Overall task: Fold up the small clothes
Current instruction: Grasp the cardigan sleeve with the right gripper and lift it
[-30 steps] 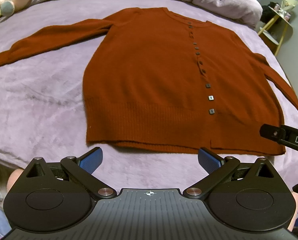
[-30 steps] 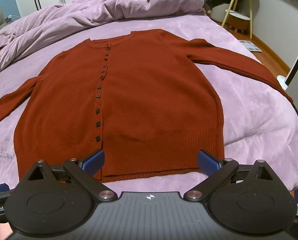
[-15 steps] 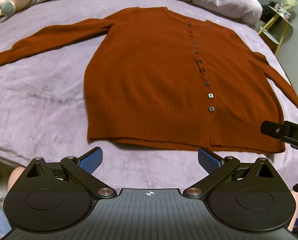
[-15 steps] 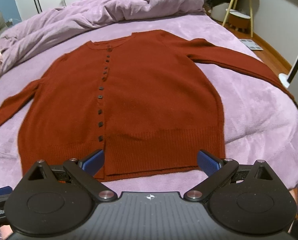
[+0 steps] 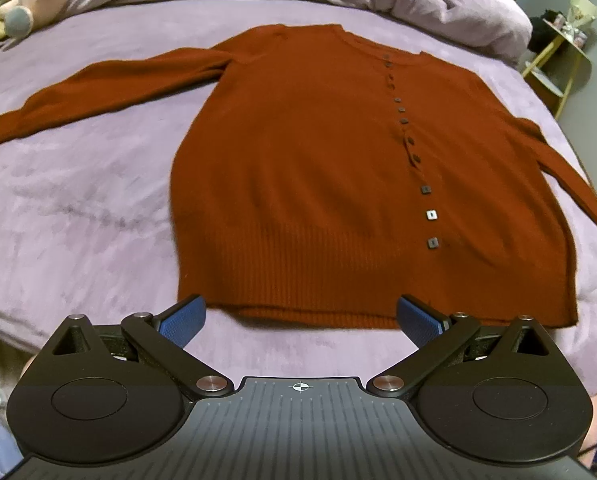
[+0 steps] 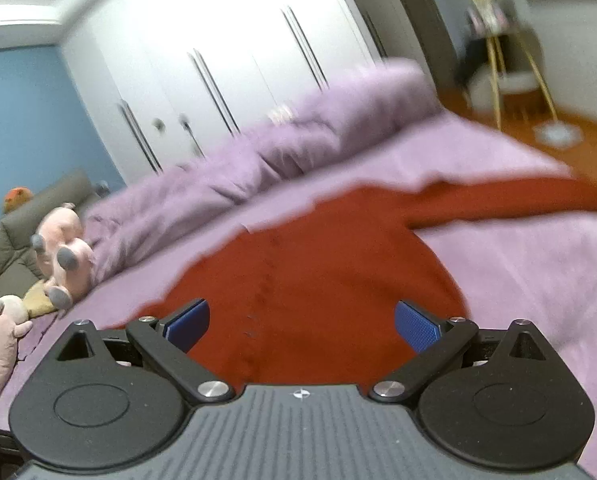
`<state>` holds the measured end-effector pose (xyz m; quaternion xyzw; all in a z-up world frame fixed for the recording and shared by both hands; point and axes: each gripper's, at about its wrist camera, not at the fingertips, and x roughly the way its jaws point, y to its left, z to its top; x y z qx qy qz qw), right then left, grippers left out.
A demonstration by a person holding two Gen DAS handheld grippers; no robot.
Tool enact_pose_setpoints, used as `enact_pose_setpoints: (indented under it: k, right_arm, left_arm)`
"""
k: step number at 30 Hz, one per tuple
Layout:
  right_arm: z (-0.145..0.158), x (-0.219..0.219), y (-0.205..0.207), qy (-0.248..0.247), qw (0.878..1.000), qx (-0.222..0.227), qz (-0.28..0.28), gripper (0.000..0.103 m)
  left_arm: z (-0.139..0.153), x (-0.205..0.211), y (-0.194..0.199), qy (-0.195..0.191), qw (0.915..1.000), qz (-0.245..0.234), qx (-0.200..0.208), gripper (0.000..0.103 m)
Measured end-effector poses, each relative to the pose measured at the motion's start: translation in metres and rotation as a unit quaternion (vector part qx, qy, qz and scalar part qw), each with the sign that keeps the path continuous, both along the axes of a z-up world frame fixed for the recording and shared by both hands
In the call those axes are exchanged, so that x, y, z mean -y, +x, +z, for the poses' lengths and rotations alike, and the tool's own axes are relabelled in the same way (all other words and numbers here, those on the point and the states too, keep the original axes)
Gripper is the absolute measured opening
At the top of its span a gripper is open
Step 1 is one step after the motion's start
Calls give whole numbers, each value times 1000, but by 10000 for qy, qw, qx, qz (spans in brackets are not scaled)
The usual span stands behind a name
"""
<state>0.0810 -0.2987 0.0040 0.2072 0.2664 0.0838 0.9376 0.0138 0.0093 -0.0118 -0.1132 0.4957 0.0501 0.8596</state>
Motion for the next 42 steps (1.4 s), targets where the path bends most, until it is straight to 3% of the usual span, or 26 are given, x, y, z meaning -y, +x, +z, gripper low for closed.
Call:
enact_pose_setpoints:
  k: [3, 6, 8, 10, 12, 17, 21, 27, 29, 31, 33, 36, 38, 41, 42]
  right_arm:
    - [-11, 66, 14, 566, 9930, 205, -1021, 99]
    - [-34, 140, 36, 1533, 9699, 57, -1893, 98]
    - [-51, 180, 48, 2003, 9520, -44, -2313, 86]
    - [-69, 215, 63, 2250, 9331, -190, -2798, 65]
    - [-89, 239, 76, 2482, 9163, -327, -3127, 55]
    - [-122, 278, 100, 3075, 8738, -456, -3740, 50]
    - [-128, 290, 120, 2953, 8701, -471, -3917, 44]
    - [-136, 311, 129, 2906, 8581, -532, -4201, 9]
    - [-119, 304, 132, 2330, 8679, -781, -4317, 6]
    - [-83, 275, 141, 1152, 8985, -566, -4198, 6]
    - [-41, 229, 148, 342, 9357, 92, -3509, 6]
    - [9, 151, 153, 17, 9756, 1066, -1917, 6]
    - [31, 87, 155, -203, 9853, 1572, -635, 6]
    - [26, 12, 163, -282, 9856, 1472, 777, 12]
    - [17, -10, 167, -260, 9861, 1206, 1115, 30]
  left_arm:
    - [-5, 2, 14, 177, 9998, -51, 57, 103]
    - [-10, 5, 30, 250, 9994, 48, 247, 103]
    - [-14, 6, 41, 174, 9988, 142, 442, 103]
    - [-21, 7, 54, 10, 9983, 248, 528, 103]
    - [-30, 8, 67, -160, 9980, 314, 521, 103]
    - [-42, 8, 88, -257, 9969, 497, 546, 103]
    - [-51, 6, 97, -193, 9971, 562, 483, 103]
    - [-58, 2, 92, -148, 9960, 597, 645, 103]
    - [-60, 0, 92, -144, 9969, 485, 609, 103]
    - [-62, -3, 91, -191, 9972, 414, 597, 103]
    - [-61, -6, 91, -247, 9974, 358, 568, 103]
    - [-60, -9, 93, -331, 9975, 354, 505, 103]
    - [-56, -11, 95, -425, 9971, 429, 463, 103]
    - [-48, -15, 97, -692, 9949, 471, 561, 103]
    - [-44, -17, 97, -774, 9939, 470, 637, 103]
